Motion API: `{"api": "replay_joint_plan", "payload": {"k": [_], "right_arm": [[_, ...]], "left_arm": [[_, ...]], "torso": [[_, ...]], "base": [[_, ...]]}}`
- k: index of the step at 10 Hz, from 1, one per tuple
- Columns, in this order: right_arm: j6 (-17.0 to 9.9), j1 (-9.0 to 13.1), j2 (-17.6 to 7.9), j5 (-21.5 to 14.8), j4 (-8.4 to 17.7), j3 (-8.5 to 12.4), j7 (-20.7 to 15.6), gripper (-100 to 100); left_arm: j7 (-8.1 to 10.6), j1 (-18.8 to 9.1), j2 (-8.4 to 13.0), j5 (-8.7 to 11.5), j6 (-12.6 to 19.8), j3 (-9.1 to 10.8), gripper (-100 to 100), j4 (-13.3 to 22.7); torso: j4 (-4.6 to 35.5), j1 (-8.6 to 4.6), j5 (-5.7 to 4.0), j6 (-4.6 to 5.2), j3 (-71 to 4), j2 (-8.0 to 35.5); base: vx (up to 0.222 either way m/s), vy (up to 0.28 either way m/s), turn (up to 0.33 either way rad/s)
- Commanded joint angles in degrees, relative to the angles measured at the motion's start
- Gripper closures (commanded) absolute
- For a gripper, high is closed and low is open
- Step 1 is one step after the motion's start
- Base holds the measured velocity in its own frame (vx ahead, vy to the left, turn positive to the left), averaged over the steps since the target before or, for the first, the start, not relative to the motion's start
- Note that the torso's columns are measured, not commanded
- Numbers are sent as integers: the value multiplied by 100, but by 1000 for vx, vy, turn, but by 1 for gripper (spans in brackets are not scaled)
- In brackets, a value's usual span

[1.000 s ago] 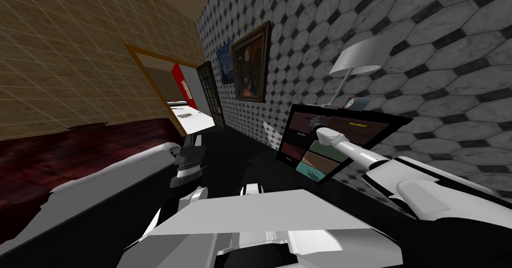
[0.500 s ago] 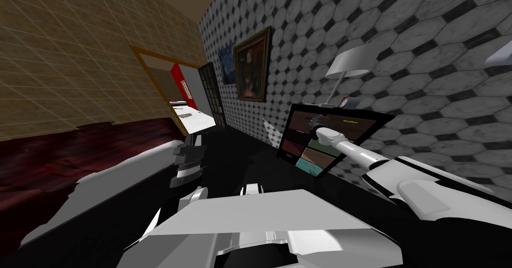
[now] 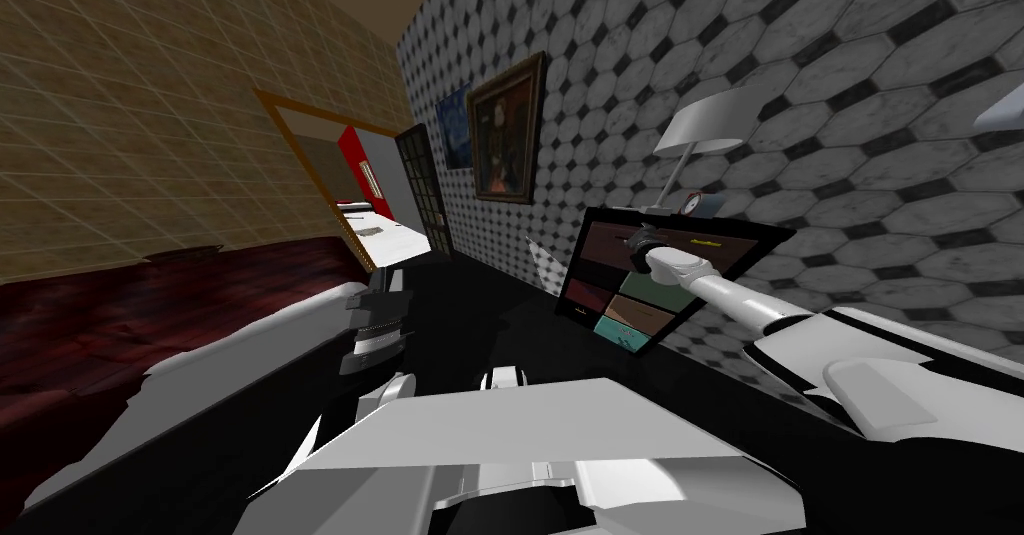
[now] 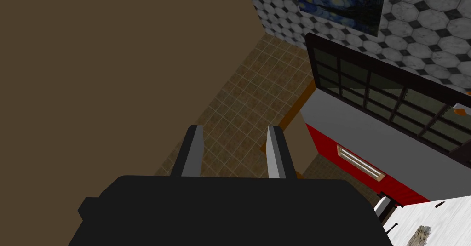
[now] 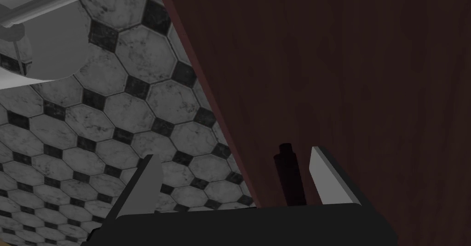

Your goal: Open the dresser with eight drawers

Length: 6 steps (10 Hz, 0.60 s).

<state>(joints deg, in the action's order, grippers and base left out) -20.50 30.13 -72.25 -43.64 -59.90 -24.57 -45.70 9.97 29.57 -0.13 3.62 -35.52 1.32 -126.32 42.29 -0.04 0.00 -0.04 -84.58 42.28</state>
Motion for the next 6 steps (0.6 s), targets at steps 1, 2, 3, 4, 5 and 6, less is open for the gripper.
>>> {"api": "replay_joint_plan", "payload": {"k": [1,2,3,4,5,6], "right_arm": [[313,145,-246,222,157,1,-71,-100],[215,79,-186,170,94,-3,-47,-100],[240,71,-200,187,95,-4,-51,0],[239,65,-194,185,98,-9,-51,0],[241,60,-190,186,99,-13,-52,0],[243,57,-186,187,99,-17,-52,0]], "left_arm": [[0,0,0,0,0,0,0,0],[0,0,0,0,0,0,0,0],[0,-1,0,0,0,0,0,0],[0,-1,0,0,0,0,0,0],[0,-1,0,0,0,0,0,0],[0,-1,0,0,0,0,0,0]], "torso": [[3,9,2,3,9,13],[12,20,12,9,14,21],[13,16,11,2,16,24],[12,11,10,1,14,21],[10,12,9,3,10,15],[8,12,8,5,7,11]], "base": [[24,57,-11],[13,27,-13],[0,0,0],[0,0,0],[0,0,0],[0,0,0]]}}
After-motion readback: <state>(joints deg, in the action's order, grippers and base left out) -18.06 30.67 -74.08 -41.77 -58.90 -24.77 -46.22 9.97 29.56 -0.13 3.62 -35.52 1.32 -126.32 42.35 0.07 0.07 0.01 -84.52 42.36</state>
